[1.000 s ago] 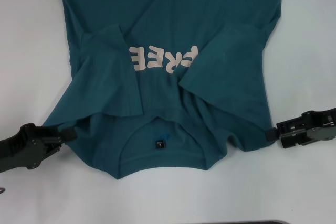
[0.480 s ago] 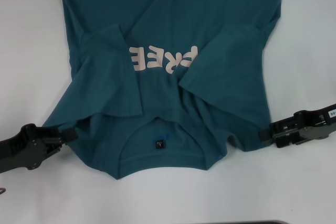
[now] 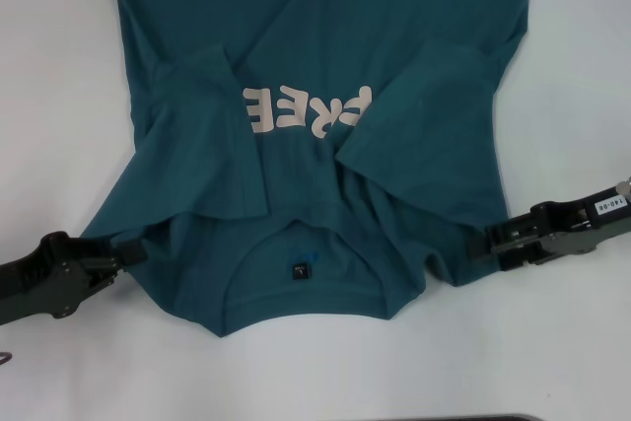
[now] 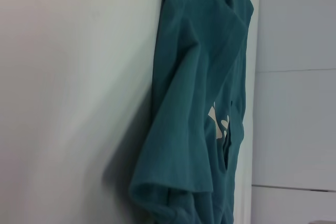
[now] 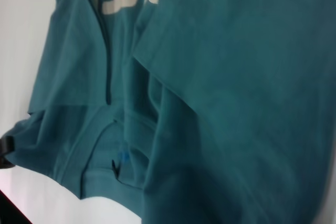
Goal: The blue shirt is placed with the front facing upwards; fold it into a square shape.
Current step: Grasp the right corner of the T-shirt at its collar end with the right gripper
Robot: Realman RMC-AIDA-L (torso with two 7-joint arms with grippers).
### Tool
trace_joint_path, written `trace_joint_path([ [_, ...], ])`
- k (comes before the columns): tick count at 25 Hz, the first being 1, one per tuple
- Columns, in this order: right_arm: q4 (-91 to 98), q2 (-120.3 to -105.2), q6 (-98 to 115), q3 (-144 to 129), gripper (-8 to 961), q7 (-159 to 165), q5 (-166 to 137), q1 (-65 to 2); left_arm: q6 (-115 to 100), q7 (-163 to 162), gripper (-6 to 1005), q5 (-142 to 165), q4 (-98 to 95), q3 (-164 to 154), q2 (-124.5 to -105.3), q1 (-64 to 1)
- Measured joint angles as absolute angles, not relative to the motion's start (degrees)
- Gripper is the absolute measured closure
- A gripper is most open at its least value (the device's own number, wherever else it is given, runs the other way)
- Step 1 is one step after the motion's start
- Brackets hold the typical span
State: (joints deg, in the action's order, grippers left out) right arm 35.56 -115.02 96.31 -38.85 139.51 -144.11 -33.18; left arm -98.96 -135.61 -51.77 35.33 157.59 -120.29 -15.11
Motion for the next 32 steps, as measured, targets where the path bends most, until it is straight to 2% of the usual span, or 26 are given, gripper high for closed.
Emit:
trace_joint_path([
  [24,35.6,-115.05,93.7,-39.2,146,134.4,-134.6,-33.5,-99.0,-135.6,987,-52.1,35.3,157.4,-120.51,-15.7],
  [32,35.6,-113.5,94.8,-39.8,146,136.7,-138.4,-33.5,-99.0,-135.6,988,-52.0,35.3,157.6,-120.57,-15.7],
])
